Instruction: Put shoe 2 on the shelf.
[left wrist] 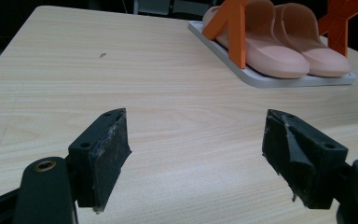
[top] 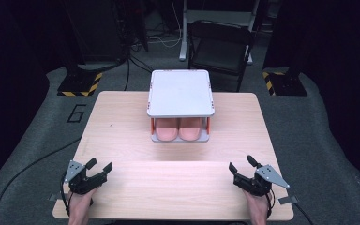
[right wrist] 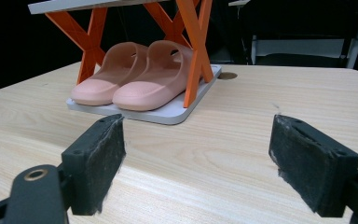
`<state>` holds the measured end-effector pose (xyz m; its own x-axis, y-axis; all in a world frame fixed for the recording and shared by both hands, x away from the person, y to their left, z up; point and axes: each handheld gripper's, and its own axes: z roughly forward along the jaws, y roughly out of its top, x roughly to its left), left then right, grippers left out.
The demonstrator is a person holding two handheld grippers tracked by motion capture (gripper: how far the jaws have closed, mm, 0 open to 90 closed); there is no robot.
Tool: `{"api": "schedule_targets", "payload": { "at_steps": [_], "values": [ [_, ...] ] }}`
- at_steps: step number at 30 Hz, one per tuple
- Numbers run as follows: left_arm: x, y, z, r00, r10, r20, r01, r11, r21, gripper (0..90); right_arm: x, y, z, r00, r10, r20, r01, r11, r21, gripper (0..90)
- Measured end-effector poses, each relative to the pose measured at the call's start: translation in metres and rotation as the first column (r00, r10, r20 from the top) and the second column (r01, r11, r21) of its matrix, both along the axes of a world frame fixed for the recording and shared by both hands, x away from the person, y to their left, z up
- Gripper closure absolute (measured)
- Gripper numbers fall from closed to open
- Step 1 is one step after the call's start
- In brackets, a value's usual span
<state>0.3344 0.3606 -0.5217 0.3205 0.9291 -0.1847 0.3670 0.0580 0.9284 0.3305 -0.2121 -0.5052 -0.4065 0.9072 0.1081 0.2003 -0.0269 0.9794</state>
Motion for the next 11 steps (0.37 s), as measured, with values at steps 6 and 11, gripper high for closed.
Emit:
{"api": "schedule_targets", "payload": {
  "at_steps": [6, 11],
  "values": [
    [0.0007, 0.0004, -0.0013, 0.9999, 0.01, 0.01, -0.01, 0.9999, -0.007, 22.8, 0.0002, -0.0006, -0.0001, 1.0, 0.003, -0.004, -0.003, 1.0, -0.007, 17.2],
    [0.0012, 0.0014, -0.0017, 0.9999, 0.013, 0.008, -0.013, 0.9997, -0.019, 22.8, 0.0012, -0.0031, -0.001, 0.9999, -0.007, -0.011, 0.007, 0.9999, -0.011, 15.3]
  ]
}}
